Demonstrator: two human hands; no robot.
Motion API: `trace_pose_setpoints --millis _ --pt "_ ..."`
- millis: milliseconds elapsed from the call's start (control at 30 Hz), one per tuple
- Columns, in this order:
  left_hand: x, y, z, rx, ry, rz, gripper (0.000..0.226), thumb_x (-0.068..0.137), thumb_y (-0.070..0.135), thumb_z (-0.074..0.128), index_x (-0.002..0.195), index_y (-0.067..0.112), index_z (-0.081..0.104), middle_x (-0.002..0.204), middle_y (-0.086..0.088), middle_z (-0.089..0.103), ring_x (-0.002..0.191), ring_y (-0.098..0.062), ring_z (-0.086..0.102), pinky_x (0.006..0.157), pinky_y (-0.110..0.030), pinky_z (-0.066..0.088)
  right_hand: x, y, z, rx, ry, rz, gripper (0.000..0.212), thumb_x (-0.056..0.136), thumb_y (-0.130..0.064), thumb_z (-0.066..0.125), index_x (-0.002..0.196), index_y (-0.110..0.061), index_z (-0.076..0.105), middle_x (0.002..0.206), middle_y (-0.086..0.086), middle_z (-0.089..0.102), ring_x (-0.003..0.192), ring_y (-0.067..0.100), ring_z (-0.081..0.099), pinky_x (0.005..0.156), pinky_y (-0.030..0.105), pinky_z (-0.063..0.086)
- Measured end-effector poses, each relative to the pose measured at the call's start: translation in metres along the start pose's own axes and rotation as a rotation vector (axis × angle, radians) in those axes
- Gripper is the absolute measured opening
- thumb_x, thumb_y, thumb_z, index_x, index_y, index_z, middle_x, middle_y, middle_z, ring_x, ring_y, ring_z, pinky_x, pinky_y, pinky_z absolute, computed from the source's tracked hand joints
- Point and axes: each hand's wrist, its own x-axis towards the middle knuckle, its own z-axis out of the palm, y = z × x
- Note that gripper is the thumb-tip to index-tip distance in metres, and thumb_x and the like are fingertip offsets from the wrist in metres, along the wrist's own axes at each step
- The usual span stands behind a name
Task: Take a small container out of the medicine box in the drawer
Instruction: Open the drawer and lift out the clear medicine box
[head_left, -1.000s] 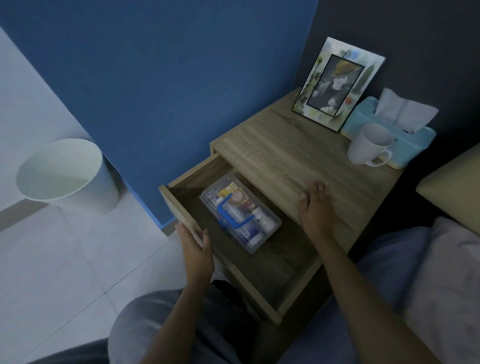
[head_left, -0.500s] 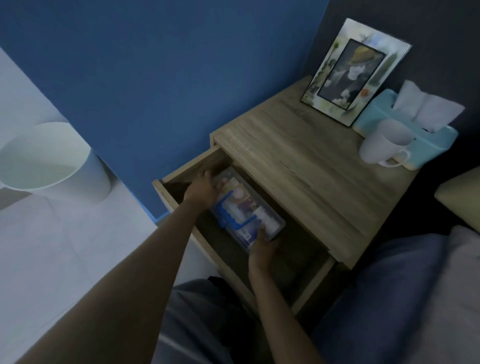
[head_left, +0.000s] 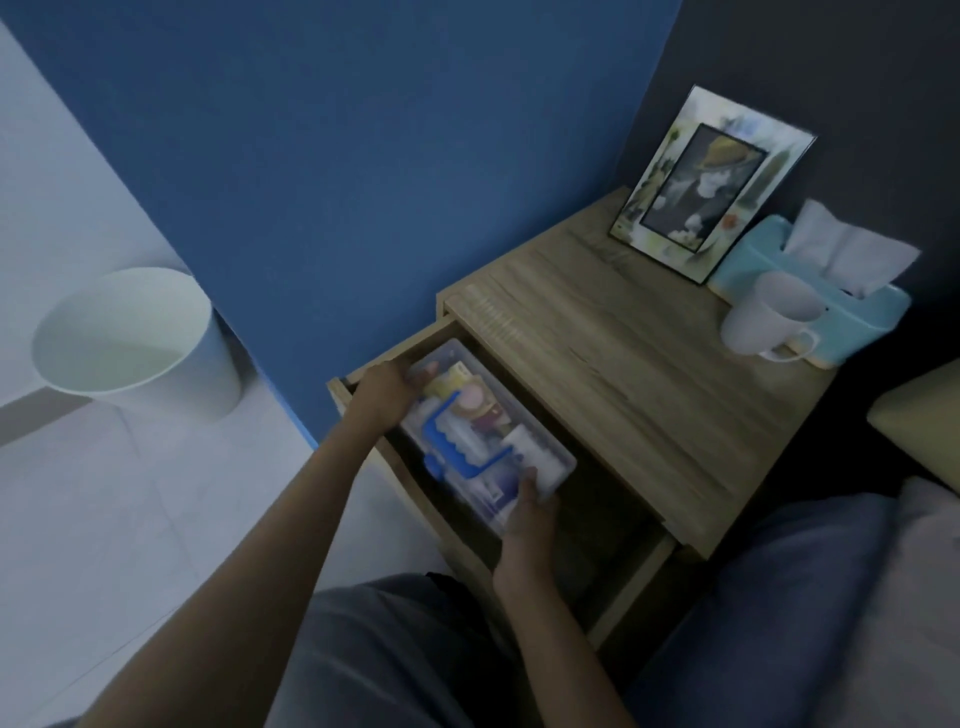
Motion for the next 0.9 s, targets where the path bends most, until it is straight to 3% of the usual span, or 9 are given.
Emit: trace_pose_setpoints --millis 67,133,267,367,467,600,700,800,900 --pt "-0.015 0.008 -0.018 -0.020 0.111 0.062 0.041 0.097 0.040 0.048 0.081 0.004 0.059 0.082 -0.010 0.057 0.075 -0.020 0.053 0.064 -0.030 0.037 -0.014 -0.015 0.001 -0.019 -0.038 0.009 0.043 0.096 -0.037 0.050 0.136 -0.024 0.044 0.115 0.004 0.063 0.103 0.020 0.064 0.088 0.040 0.051" --pt "-0.027 0.019 -0.035 -0.045 0.198 0.124 0.035 0.097 0.036 0.049 0.099 0.003 0.060 0.094 -0.009 0.059 0.086 -0.021 0.054 0.075 -0.032 0.039 -0.027 -0.035 0.001 -0.037 -0.064 -0.009 0.040 0.096 -0.039 0.050 0.133 -0.025 0.047 0.110 0.001 0.065 0.096 0.017 0.065 0.072 0.032 0.050" --pt "-0.038 0.051 -0.058 0.045 0.253 0.087 0.050 0.095 0.052 0.040 0.069 0.011 0.051 0.081 -0.011 0.059 0.084 -0.031 0.058 0.072 -0.033 0.038 -0.029 -0.092 -0.001 -0.110 -0.089 -0.017 0.029 0.094 -0.045 0.051 0.113 -0.025 0.061 0.097 0.000 0.071 0.084 0.016 0.071 0.063 0.031 0.053" --pt "-0.031 0.077 -0.061 0.085 0.265 0.072 0.055 0.097 0.052 0.035 0.066 0.009 0.048 0.085 -0.016 0.058 0.088 -0.034 0.058 0.073 -0.032 0.034 -0.007 -0.139 -0.004 -0.155 -0.119 -0.014 0.028 0.095 -0.044 0.052 0.100 -0.019 0.064 0.091 0.004 0.070 0.077 0.018 0.070 0.064 0.034 0.057" --pt "-0.010 0.103 -0.043 0.036 0.240 0.055 0.056 0.098 0.047 0.036 0.089 -0.001 0.061 0.103 -0.023 0.064 0.104 -0.039 0.060 0.076 -0.034 0.037 0.027 -0.181 -0.009 -0.234 -0.134 -0.051 0.032 0.096 -0.043 0.050 0.091 -0.015 0.063 0.088 0.006 0.071 0.073 0.019 0.070 0.066 0.034 0.059" --pt "0.026 0.130 -0.004 -0.006 0.164 0.038 0.058 0.099 0.043 0.038 0.113 -0.008 0.062 0.122 -0.029 0.062 0.115 -0.041 0.057 0.091 -0.037 0.043 0.081 -0.217 -0.014 -0.300 -0.119 -0.038 0.038 0.098 -0.046 0.044 0.104 -0.011 0.060 0.079 0.006 0.065 0.055 0.018 0.066 0.038 0.021 0.050" --pt "0.049 0.144 0.020 -0.065 0.138 0.029 0.055 0.099 0.043 0.040 0.109 -0.004 0.065 0.118 -0.023 0.065 0.102 -0.030 0.060 0.078 -0.029 0.038 0.114 -0.238 -0.016 -0.304 -0.097 -0.005 0.043 0.096 -0.046 0.049 0.105 -0.007 0.062 0.083 0.009 0.066 0.056 0.022 0.067 0.047 0.028 0.054" --pt "0.060 0.152 0.033 -0.106 0.137 -0.007 0.049 0.098 0.046 0.041 0.093 0.003 0.065 0.103 -0.018 0.069 0.078 -0.018 0.051 0.068 -0.027 0.033 0.134 -0.249 -0.020 -0.320 -0.091 -0.010 0.048 0.095 -0.042 0.054 0.118 0.000 0.061 0.098 0.014 0.068 0.072 0.026 0.065 0.077 0.042 0.055" --pt "0.065 0.157 0.039 -0.104 0.154 -0.010 0.056 0.096 0.049 0.043 0.094 -0.001 0.068 0.097 -0.019 0.071 0.076 -0.024 0.057 0.064 -0.028 0.035 0.145 -0.250 -0.029 -0.395 -0.066 -0.095 0.040 0.092 -0.044 0.059 0.110 -0.009 0.064 0.104 0.014 0.070 0.086 0.028 0.066 0.087 0.043 0.053"
